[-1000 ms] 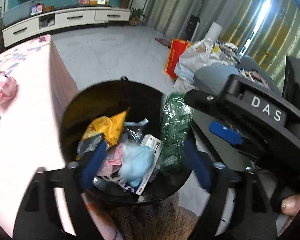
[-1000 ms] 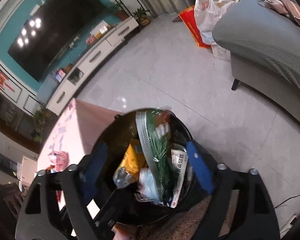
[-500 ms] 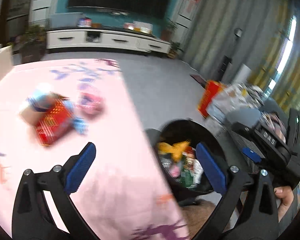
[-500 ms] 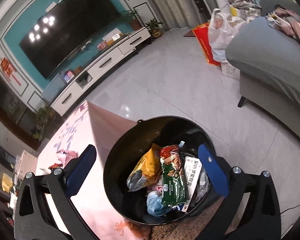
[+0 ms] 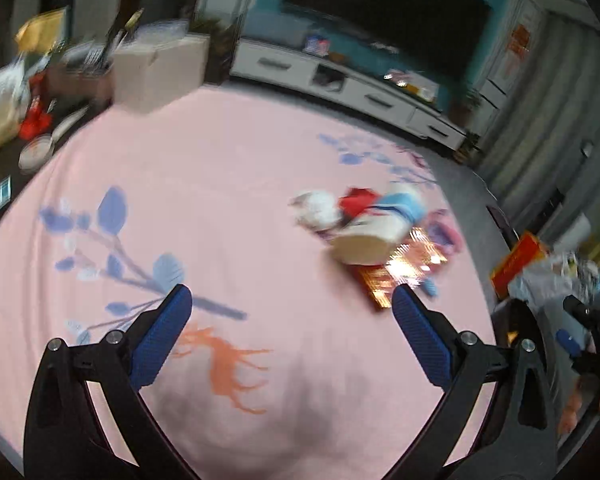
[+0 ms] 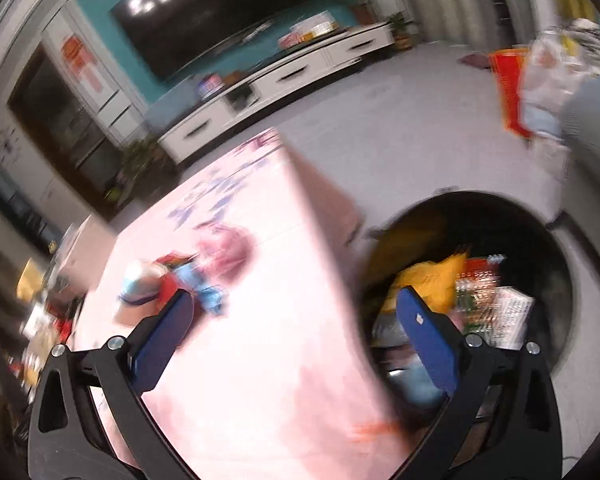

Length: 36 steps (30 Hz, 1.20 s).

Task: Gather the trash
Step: 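Grasp the white paper cup with the left tool while the right grasps the red cigarette box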

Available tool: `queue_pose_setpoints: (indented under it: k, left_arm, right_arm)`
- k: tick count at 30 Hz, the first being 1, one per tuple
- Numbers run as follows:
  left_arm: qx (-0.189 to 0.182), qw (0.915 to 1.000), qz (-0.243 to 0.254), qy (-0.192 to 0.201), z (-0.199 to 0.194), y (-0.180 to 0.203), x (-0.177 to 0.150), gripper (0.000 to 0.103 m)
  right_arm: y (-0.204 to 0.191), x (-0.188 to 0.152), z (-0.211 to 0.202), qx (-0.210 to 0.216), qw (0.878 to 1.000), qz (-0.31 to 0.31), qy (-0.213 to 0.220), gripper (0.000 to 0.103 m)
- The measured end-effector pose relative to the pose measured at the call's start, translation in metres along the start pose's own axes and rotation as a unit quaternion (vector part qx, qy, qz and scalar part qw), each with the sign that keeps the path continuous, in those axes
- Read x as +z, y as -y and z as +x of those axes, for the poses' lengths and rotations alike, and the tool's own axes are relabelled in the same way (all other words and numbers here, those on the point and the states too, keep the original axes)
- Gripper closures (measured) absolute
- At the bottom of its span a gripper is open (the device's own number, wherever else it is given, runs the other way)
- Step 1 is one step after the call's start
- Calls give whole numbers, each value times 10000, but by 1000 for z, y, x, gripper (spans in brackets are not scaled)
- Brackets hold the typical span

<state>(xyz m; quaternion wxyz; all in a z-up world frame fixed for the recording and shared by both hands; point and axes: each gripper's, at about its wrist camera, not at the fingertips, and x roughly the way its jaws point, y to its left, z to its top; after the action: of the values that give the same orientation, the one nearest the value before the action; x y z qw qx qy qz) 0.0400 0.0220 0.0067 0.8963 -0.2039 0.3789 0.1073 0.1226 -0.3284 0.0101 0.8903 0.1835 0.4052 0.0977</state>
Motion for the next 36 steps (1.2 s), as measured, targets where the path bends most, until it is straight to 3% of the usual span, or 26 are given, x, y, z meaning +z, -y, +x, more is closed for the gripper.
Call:
queue_pose_setpoints:
  k: [4,8,12,16,18,19,22,27,30,32,34,36]
  left_arm:
    - [-85,9997,-210,-93,1,-22,7,3]
    - [78,9990,-428,-87,-2,-37,10,3]
    - [191,9984,-533,32,-7,-52,13,3]
    - [173,9976,-669,28,-9,-62,15,3]
    - [106,9967,-804,109,-14,-68,17,3]
    - [91,9962,-856,145,-16,-71,17,3]
    - [31,9945,-1030,193,-21,-79,18,3]
    - [-50,9935,-1127,167,-22,-81,18,3]
    - [-26,9935,-1130,138,-21,-81,17,3]
    - [-13,9940,-1091,100,-19,-79,17,3]
    - [17,9947,-1030,51,-16,-76,16,3]
    - [68,9956,-937,-10,-12,-72,15,3]
  right_arm:
    - [-71,4,45,452,9967,-341,-590,10]
    - [-134,4,84,563,9916,-652,-965,25]
    - [-179,1,119,304,9890,-872,-1154,41]
    - [-189,-8,141,136,9855,-993,-1366,56]
    - [-189,-16,143,126,9842,-1086,-1389,70]
    - [-189,-19,141,130,9840,-1144,-1360,70]
    - [-195,-28,132,424,9799,-1379,-1378,79]
    - [-206,-54,114,1393,9578,-1595,-1945,79]
    - [-208,-78,110,1898,9359,-1681,-2446,79]
    - [-208,-93,112,1990,9246,-1756,-2734,77]
    - [-203,-100,114,1865,9237,-1772,-2841,74]
    - [-196,-100,115,1614,9291,-1748,-2832,57]
